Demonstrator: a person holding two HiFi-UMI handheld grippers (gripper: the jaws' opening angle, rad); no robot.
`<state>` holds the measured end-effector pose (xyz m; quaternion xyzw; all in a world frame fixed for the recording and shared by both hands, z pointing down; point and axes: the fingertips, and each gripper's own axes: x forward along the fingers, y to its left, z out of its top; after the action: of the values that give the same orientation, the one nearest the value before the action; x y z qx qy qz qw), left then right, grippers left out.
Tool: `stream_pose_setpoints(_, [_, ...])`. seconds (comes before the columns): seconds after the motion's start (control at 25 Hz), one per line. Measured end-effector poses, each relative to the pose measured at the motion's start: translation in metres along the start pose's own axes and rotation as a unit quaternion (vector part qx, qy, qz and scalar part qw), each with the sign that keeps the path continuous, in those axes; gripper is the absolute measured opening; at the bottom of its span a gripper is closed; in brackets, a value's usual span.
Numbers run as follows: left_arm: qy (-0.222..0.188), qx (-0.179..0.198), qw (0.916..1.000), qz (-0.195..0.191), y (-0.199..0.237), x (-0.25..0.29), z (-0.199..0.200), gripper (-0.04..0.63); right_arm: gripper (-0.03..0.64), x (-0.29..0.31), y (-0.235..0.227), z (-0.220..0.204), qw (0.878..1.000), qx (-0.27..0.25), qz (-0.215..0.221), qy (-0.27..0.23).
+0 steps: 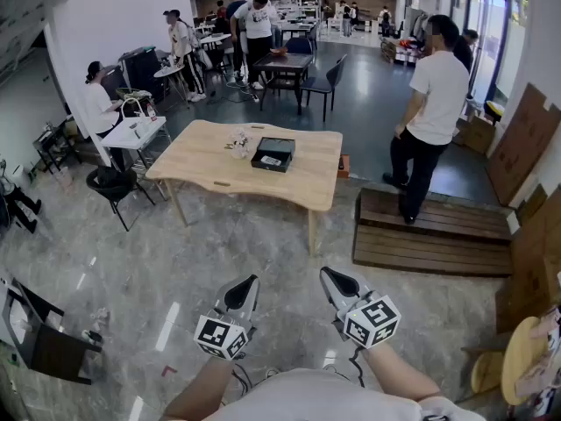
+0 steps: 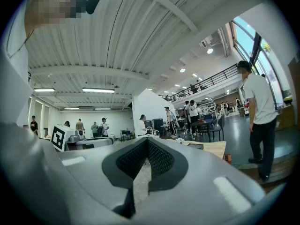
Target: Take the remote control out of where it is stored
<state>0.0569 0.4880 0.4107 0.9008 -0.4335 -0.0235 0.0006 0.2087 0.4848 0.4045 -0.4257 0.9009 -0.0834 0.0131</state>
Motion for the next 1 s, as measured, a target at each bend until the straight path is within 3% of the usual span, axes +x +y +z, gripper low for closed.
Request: stream_pose_setpoints(1.0, [0.003,-0.009,0.9999,0.002,0.035,-0.019,-0.012,0.000,0.028,0.034,0.014,-0.013,1.000,0.018,-0.017,-0.004])
